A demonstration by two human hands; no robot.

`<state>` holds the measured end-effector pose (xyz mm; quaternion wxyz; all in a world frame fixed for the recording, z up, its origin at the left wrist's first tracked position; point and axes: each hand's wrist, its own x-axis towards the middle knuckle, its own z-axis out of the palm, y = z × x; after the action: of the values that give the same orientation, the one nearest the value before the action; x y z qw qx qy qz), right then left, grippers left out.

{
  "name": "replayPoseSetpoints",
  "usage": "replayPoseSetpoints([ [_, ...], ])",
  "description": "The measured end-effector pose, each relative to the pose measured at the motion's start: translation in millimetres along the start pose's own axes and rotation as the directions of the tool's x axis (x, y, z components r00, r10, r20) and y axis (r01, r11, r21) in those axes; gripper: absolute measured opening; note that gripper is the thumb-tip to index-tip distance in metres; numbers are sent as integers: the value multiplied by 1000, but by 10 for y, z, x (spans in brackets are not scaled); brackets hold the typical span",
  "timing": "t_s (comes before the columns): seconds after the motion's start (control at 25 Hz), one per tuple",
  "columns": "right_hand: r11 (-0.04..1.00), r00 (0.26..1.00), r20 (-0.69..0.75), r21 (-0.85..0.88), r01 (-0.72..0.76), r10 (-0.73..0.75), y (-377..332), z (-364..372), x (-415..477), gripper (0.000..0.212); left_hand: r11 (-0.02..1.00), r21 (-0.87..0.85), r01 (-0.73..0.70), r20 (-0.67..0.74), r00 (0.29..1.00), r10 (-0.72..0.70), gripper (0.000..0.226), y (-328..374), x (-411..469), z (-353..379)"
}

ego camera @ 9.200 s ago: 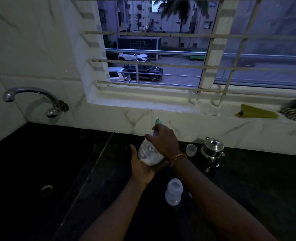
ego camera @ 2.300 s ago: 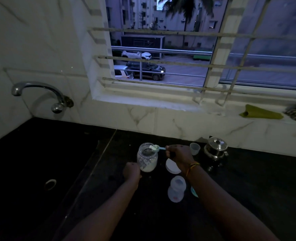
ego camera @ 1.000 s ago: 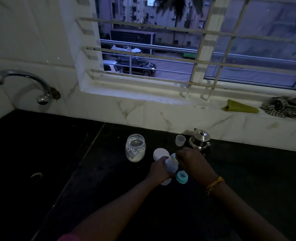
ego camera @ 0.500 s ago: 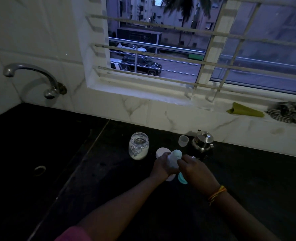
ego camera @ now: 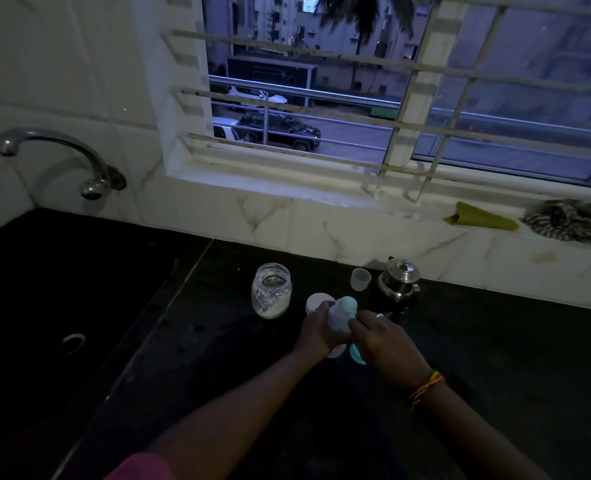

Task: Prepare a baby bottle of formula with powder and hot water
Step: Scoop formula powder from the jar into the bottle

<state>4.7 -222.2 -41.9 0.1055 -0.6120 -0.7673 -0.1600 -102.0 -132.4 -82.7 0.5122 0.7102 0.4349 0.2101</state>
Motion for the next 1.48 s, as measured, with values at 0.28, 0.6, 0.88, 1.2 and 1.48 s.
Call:
replayPoseSetpoints([
  [0.28,1000,996,-85,-15,9,-10,36,100,27,27,999,-37,17,0,1000,-17,65,-7,0,-11],
  [0.6,998,996,-87,50,-24,28,25,148,5,26,999,-26,38,20,999,-37,68,-99,76,2],
  [0.88,476,759,59,747,-465,648,-14,25,93,11,997,74,25,4,1000,-25,75,-216,189,23],
  [1.2,-406,503,535,844,-350,679,-28,156,118,13,999,14,35,76,997,-36,75,-547,157,-8],
  [1.48,-537,524,595,796,-280,609,-17,378,457,9,999,-47,-16,229,973,26,94,-755,78,-150],
])
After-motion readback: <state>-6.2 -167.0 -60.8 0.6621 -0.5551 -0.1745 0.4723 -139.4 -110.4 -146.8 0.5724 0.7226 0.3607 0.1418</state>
